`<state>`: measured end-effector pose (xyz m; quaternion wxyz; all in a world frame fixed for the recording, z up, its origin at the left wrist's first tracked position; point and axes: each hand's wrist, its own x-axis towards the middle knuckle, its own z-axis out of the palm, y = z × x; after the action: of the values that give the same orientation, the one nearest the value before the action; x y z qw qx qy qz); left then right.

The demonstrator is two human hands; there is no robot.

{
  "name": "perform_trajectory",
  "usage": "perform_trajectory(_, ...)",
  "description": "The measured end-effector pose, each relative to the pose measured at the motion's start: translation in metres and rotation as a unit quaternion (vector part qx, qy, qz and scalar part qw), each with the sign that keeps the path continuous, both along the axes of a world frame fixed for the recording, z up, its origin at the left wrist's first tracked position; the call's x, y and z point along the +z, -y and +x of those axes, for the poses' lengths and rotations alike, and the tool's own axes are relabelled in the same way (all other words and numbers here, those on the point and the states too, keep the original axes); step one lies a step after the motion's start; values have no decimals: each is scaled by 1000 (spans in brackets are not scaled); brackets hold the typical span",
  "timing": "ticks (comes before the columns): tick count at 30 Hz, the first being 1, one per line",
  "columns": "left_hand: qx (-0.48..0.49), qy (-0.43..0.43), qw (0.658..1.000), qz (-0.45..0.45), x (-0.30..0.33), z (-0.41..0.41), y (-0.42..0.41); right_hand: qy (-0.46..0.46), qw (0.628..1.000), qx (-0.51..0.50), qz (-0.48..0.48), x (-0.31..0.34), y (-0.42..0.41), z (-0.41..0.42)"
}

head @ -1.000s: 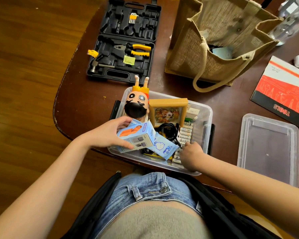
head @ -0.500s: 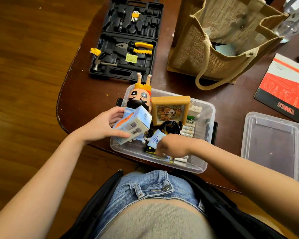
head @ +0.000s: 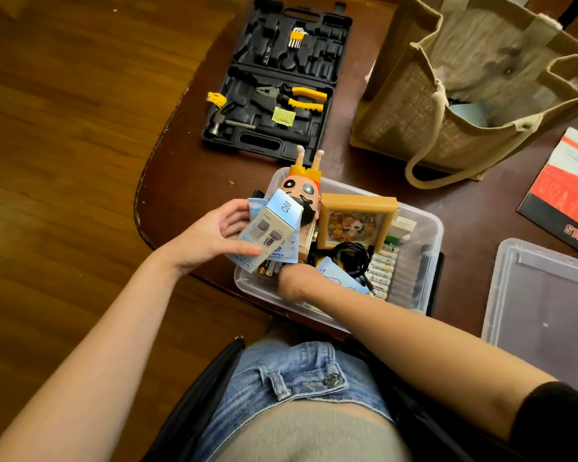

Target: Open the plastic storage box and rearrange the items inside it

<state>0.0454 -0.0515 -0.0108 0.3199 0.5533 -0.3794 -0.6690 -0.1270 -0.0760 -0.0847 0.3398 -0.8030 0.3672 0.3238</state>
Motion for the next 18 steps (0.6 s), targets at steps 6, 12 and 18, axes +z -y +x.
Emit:
perform_trajectory(6,2,-4,1000,-1,-5,1,-4,-38,999,-3,37,-13,1,4)
perform_trajectory(12,-3,-9,1000,4,-7,3,-4,-1,998,-63,-8,-18,-1,-1)
perform_trajectory(18,-40,15,999,3,-5,2,-2,99,985,-138,-4,-20,-2,-4)
